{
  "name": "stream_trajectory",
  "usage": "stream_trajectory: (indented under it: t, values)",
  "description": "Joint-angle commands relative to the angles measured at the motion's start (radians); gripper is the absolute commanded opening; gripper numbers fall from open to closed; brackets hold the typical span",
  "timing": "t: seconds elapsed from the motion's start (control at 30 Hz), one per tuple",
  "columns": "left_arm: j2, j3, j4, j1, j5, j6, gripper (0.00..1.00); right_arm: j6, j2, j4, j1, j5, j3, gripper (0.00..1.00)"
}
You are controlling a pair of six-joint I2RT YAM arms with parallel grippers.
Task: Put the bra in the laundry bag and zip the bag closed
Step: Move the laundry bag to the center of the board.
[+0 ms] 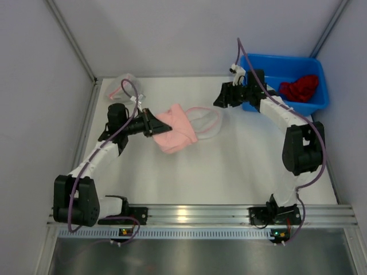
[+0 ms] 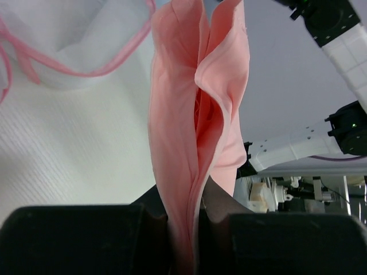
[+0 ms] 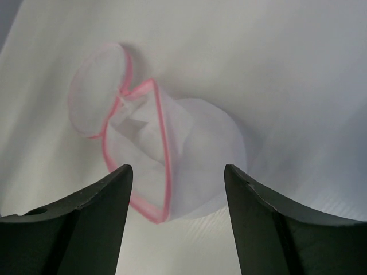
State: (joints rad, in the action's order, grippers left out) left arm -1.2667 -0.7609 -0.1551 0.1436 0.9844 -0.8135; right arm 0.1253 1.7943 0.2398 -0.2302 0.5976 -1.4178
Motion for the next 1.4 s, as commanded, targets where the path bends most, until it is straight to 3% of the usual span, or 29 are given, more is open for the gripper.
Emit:
stream_trajectory:
  t: [0.0,0.13,0.23,0.27,0.37,0.47,0.73,0.87,1.0,1.17,1.37]
  values:
    - [0.055,-0.012,-0.024,-0.065,0.046,-0.024,0.00,-0.114,0.066,0.009,-0.043,-0.082,-0.062,0.65]
    - [0.118,0.014,0.023,-0.169,0.068,-0.013,0.00,-0.185,0.118,0.000,-0.101,-0.123,-0.069,0.61]
    - [0.159,0.026,0.113,-0.217,0.088,0.037,0.00,-0.214,0.138,0.000,-0.132,-0.160,-0.069,0.44]
    - [0.176,0.028,0.167,-0.226,0.091,0.075,0.00,-0.216,0.139,-0.002,-0.136,-0.159,-0.067,0.32]
    - [0.193,0.018,0.299,-0.239,0.100,0.187,0.00,-0.228,0.105,-0.023,-0.153,-0.153,-0.030,0.12]
    - [0.201,0.031,0.370,-0.239,0.115,0.240,0.00,-0.243,0.041,-0.043,-0.182,-0.122,0.051,0.01]
    - [0.162,0.101,0.426,-0.220,0.140,0.266,0.00,-0.308,-0.211,-0.143,-0.277,-0.041,0.284,0.00]
    - [0.136,0.110,0.457,-0.106,0.103,0.295,0.00,-0.346,-0.279,-0.148,-0.319,-0.028,0.358,0.00]
    - [0.083,0.091,0.457,0.040,0.069,0.300,0.00,-0.381,-0.288,-0.120,-0.342,-0.029,0.359,0.00]
    - [-0.074,0.002,0.460,0.047,0.145,0.278,0.00,-0.535,-0.289,-0.002,-0.377,-0.047,0.335,0.00]
    - [-0.243,-0.104,0.474,0.082,0.119,0.292,0.00,-0.592,-0.273,-0.023,-0.379,-0.122,0.307,0.00]
